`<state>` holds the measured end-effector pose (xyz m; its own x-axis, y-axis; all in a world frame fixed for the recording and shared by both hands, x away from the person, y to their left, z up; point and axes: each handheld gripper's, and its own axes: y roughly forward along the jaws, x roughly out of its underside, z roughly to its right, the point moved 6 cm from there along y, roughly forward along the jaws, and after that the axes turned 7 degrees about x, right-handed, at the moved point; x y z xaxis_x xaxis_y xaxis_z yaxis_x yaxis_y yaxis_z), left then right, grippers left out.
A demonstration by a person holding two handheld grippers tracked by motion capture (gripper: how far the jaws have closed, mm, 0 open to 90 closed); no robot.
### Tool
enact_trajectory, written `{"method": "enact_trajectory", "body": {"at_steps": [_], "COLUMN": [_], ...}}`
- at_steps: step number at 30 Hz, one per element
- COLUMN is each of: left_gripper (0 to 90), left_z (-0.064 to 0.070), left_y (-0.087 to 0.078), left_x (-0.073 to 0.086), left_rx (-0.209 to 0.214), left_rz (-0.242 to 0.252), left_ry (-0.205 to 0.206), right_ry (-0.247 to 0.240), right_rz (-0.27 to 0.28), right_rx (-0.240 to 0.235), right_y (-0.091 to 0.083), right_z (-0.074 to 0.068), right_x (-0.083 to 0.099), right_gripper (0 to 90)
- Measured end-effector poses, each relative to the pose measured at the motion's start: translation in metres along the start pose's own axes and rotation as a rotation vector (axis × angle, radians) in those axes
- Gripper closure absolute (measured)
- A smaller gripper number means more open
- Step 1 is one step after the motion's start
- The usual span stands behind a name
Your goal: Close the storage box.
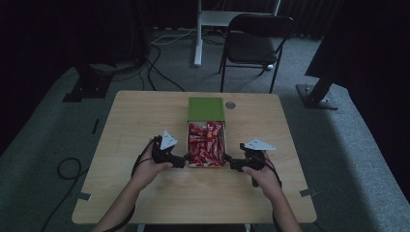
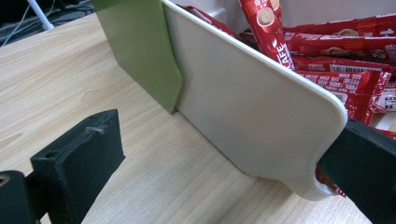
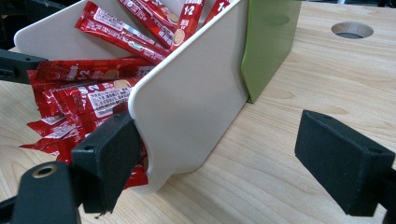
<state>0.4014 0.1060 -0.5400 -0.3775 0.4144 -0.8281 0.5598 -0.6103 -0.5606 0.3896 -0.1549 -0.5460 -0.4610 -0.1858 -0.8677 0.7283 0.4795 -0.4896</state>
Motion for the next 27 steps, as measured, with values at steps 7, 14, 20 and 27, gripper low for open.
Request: {"method": "enact_trajectory", "body": {"at_steps": [7,14,20,27], "left_gripper": [2.7,2.7,2.7,2.7], "left_z": [-0.003,-0.007,-0.009,-0.011], "left_y": [0.002,0.004,0.005,0.008], "left_x": [-0.002,-0.003,-0.005,-0.007], "left_rx": [-0.005,-0.006,-0.008,-0.014], "left_rz": [0.000,0.003,0.000,0.006], "left_ry": [-0.001,-0.011,-0.010,-0.021], "right_ry": [-0.001,-0.007,0.002,0.021], "right_rz": [-0.001,-0.001,-0.002,0.003], "right_rx": [0.005,0.009,0.008,0.017], "right_y": [0.002,0.005,0.008,0.011], "right_z": [0.002,0.003,0.004,0.007], "right_x": [-0.002,-0.004,-0.005,-0.007], "right_gripper": [13.9,13.9,13.9,13.9]}}
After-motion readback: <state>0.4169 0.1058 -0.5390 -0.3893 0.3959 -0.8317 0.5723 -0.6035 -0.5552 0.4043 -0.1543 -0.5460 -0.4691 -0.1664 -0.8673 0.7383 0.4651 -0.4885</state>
